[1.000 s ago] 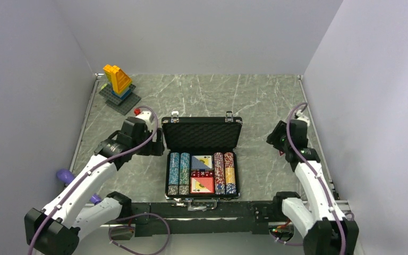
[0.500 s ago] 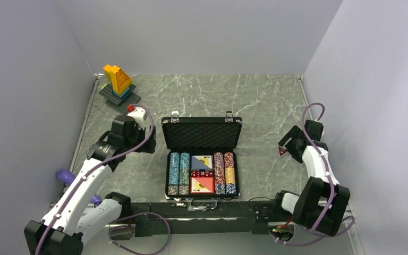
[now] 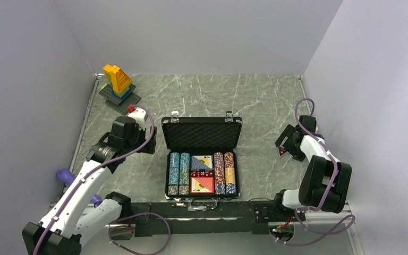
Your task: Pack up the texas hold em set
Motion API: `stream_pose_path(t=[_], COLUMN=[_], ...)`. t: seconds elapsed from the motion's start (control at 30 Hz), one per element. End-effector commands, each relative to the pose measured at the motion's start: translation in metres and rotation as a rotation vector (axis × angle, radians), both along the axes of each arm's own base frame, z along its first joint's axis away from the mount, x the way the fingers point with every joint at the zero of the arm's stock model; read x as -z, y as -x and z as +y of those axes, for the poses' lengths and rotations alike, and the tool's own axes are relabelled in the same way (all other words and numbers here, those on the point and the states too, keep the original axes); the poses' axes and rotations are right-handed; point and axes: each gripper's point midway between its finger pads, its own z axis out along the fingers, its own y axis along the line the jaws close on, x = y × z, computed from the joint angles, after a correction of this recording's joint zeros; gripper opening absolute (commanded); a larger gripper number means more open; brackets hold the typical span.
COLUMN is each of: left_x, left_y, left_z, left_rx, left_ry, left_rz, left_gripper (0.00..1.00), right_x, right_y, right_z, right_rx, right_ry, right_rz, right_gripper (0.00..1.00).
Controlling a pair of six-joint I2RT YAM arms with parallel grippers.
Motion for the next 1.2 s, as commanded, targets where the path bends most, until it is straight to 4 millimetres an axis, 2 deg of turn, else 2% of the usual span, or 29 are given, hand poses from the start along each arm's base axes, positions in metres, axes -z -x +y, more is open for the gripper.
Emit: stream_pose_path(t=[0.0,0.4,0.53,0.6,0.77,0.9,1.03,1.17], left_x=[-0.004,-0.002,-0.001,-0.001,-0.001,0.000,0.000,0.001], left_y=[-0.004,-0.005,-0.005,-0.005,-0.005,-0.005,-0.005,-0.006], left_z=[0.001,0.003,0.004,0.004,0.006,0.007,0.004,0.005], left_rx=[-0.001,-0.009,-0.012,-0.012,-0.021,-0.028,-0.016,-0.023], left_ry=[-0.011,-0.016,-0.019,-0.020,-0.025,-0.025,-0.005,-0.003], left_rz=[-0.028,-0.020,-0.016,-0.015,-0.015,-0.011,-0.002,0.003], left_gripper=[0.97,0.97,0.97,0.97,0.97,0.98,0.98,0.98], right_x=[-0.006,0.012,0.015,0.017,0.021,0.019,0.014,0.010], right_y=[-0.017,-0.027,-0.034,-0.037,-0.048,-0.054,-0.054,-0.051], right_z=[-0.002,0.021,0.038,0.045,0.080,0.090,0.086,0.081], right_rx=[-0.065,-0.216,-0.293,-0.315,-0.413,-0.433,-0.414,-0.385], right_ry=[0.082,0.153,0.194,0.195,0.158,0.159,0.177,0.198], right_rz=[0.000,0.108,0.138,0.151,0.146,0.153,0.159,0.164], right_gripper=[0.88,0.82,0.78,0.72,0.67,0.69,0.81,0.84])
